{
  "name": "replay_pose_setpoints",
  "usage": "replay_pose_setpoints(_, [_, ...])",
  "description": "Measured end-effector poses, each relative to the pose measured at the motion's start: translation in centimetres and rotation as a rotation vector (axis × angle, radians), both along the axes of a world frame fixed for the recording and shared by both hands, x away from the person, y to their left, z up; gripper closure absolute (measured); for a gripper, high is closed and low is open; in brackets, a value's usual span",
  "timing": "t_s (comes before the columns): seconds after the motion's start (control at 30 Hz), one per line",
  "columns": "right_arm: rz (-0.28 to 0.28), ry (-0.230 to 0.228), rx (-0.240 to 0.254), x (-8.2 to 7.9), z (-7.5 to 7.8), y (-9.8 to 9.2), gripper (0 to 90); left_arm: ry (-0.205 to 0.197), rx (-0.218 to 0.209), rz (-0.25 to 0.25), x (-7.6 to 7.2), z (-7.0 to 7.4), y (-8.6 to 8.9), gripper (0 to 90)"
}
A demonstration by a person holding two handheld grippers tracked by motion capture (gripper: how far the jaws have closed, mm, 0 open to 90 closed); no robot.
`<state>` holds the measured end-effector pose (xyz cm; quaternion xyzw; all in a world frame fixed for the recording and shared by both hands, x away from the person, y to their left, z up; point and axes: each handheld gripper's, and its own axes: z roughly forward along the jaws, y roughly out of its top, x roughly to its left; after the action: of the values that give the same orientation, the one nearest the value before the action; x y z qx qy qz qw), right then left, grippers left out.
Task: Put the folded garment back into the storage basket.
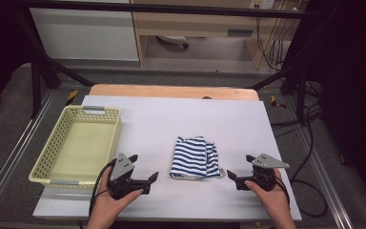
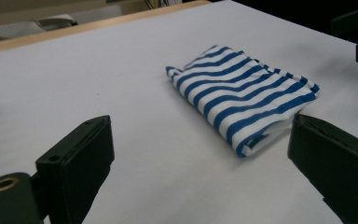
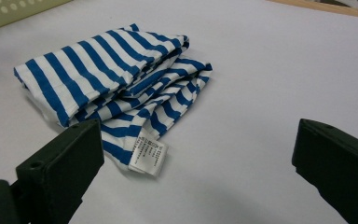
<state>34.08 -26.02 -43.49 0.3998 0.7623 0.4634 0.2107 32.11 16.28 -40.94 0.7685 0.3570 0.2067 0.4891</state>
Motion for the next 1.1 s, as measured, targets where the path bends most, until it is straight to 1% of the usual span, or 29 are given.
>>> replay_pose_setpoints(0.03, [0.002, 0.000, -0.005, 0.0, 0.0, 0.0, 3.4, 0.017, 0.029, -0.023, 0.7, -0.4, -0.9, 7.7])
replay_pose_setpoints(0.07, [0.002, 0.000, -0.005, 0.0, 0.0, 0.0, 3.4, 0.017, 0.029, -0.023, 0.7, -0.4, -0.9, 8.4])
replay_pose_setpoints(0.17, [0.009, 0.013, -0.004, -0.1, 0.1, 0.2, 3.3, 0.041, 0.078, -0.057, 2.0, -1.0, -2.4, 8.5])
replay_pose_setpoints(0.23, [0.036, 0.027, -0.014, 0.0, 0.1, 0.7, 3.5, 0.047, 0.094, -0.076, 2.9, -1.2, -3.3, 9.4])
replay_pose_setpoints(0.27, [0.036, 0.027, -0.014, 0.0, 0.1, 0.7, 3.5, 0.054, 0.098, -0.083, 3.3, -1.4, -3.7, 9.4])
replay_pose_setpoints(0.3, [0.048, 0.046, -0.028, 0.0, 0.1, 1.0, 3.8, 0.065, 0.101, -0.090, 3.6, -1.7, -4.1, 9.5])
replay_pose_setpoints(0.33, [0.048, 0.046, -0.028, 0.0, 0.1, 1.0, 3.8, 0.076, 0.106, -0.100, 3.8, -1.9, -4.5, 9.5])
replay_pose_setpoints(0.37, [0.048, 0.056, -0.029, 0.0, 0.1, 1.1, 3.8, 0.085, 0.117, -0.109, 4.0, -2.2, -4.9, 9.7])
replay_pose_setpoints(0.43, [0.048, 0.085, -0.021, 0.0, 0.3, 1.2, 3.8, 0.095, 0.133, -0.125, 4.1, -2.7, -5.5, 10.4])
replay_pose_setpoints(0.5, [0.047, 0.086, -0.019, 0.0, 0.3, 1.2, 3.8, 0.096, 0.144, -0.132, 4.2, -3.1, -5.9, 10.4])
replay_pose_setpoints(0.53, [0.044, 0.087, -0.014, 0.0, 0.4, 1.2, 3.8, 0.097, 0.143, -0.129, 4.2, -3.3, -6.0, 10.5])
replay_pose_setpoints(0.63, [0.040, 0.099, -0.012, 0.1, 0.4, 1.2, 3.9, 0.115, 0.147, -0.121, 4.3, -3.7, -6.1, 10.6])
replay_pose_setpoints(0.67, [0.043, 0.109, -0.013, 0.1, 0.3, 1.3, 4.1, 0.124, 0.156, -0.121, 4.3, -3.8, -6.1, 12.4])
replay_pose_setpoints(0.7, [0.043, 0.109, -0.013, 0.1, 0.3, 1.3, 4.1, 0.133, 0.170, -0.118, 4.3, -3.9, -6.2, 12.4])
replay_pose_setpoints(0.77, [0.053, 0.125, -0.009, 0.1, 0.2, 1.3, 6.5, 0.165, 0.192, -0.120, 4.4, -4.1, -6.4, 14.0])
replay_pose_setpoints(0.83, [0.063, 0.132, -0.021, 0.1, 0.1, 1.4, 7.5, 0.188, 0.200, -0.140, 4.5, -4.3, -6.7, 16.3])
replay_pose_setpoints(0.93, [0.064, 0.125, -0.027, 0.1, 0.1, 1.5, 8.2, 0.197, 0.222, -0.160, 4.4, -4.7, -7.2, 17.2])
replay_pose_setpoints(1.03, [0.060, 0.122, -0.036, 0.1, 0.1, 1.5, 8.4, 0.187, 0.228, -0.150, 4.2, -5.0, -7.2, 22.3])
replay_pose_setpoints(1.1, [0.059, 0.121, -0.038, 0.0, 0.1, 1.5, 8.4, 0.169, 0.232, -0.149, 4.1, -5.1, -7.2, 23.6])
